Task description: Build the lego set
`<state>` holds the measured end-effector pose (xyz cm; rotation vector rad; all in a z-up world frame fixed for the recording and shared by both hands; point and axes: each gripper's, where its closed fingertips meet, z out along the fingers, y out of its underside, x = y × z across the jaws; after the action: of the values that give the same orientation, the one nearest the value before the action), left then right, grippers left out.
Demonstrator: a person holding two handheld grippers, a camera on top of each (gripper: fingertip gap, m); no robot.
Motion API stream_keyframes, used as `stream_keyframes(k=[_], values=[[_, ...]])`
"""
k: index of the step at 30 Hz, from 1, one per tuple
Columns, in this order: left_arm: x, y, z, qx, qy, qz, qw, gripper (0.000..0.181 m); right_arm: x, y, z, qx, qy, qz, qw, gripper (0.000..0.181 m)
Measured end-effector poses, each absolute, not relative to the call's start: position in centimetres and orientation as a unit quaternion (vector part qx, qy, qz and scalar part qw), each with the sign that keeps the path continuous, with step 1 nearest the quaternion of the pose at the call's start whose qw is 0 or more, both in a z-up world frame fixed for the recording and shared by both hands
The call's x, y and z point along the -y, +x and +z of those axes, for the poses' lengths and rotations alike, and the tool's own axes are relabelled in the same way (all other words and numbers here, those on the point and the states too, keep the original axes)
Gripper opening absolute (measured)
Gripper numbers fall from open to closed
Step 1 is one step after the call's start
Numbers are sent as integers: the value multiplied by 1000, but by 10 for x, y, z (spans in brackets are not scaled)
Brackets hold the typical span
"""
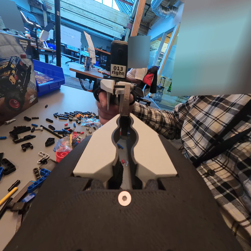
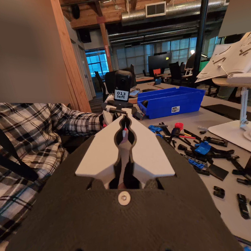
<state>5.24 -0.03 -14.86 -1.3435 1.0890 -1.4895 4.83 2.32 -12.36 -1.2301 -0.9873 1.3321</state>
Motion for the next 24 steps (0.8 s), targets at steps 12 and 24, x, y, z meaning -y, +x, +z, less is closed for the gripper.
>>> stream_keyframes(k=[12,24], values=[[-3,53,-150,-427,-541,-592,418,5,-20,55,-118,405,-503,559,520,30],[-2,54,-151,-429,-541,-593,415,5,-15,60,-116,406,-496,580,503,26]])
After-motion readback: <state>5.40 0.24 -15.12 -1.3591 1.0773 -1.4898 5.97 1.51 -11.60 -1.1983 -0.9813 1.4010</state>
